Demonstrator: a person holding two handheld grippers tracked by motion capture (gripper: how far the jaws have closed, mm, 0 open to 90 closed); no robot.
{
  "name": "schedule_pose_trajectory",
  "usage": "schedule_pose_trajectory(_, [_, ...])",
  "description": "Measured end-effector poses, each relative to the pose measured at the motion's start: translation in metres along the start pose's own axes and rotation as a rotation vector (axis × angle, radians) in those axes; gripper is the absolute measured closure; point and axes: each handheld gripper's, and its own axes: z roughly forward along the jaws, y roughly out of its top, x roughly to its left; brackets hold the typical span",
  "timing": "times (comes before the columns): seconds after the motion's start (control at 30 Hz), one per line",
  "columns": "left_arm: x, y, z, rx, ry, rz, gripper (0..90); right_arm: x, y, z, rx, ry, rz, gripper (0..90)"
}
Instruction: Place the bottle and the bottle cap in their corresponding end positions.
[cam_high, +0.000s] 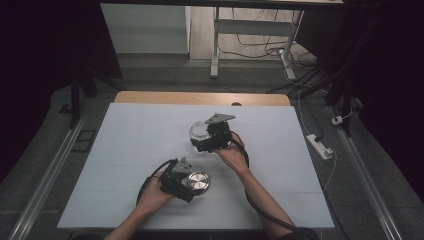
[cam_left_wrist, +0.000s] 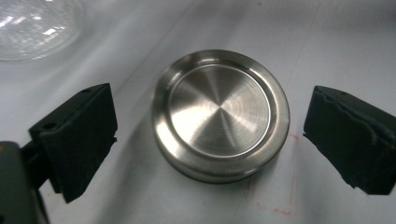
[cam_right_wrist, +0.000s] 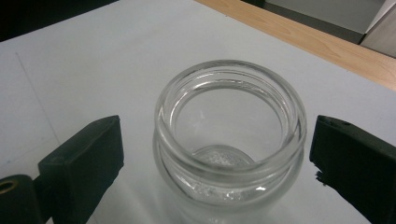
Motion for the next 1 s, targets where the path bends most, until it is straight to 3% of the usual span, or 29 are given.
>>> schedule_pose_trajectory(0.23, [0.004, -0.004, -0.014, -0.038, -0.013, -0.041, 1.7, 0.001, 0.0, -0.013, -0.013, 0.019, -0.002, 0.0])
schedule_pose_trajectory(0.63, [0.011, -0.01, -0.038, -0.079, -0.044, -0.085, 1.2, -0.001, -0.004, -0.03, -0.02, 0.073, 0.048, 0.0])
schedule_pose_trajectory(0.73, [0.012, -0.013, -0.042, -0.087, -0.071, -0.089, 0.2, 0.0, -0.006, -0.033, -0.022, 0.088, 0.056, 0.0])
schedule_pose_trajectory(1.0, [0.01, -0.018, -0.051, -0.084, -0.055, -0.084, 0.0, 0.005, -0.015, -0.04, -0.003, 0.095, 0.041, 0.0])
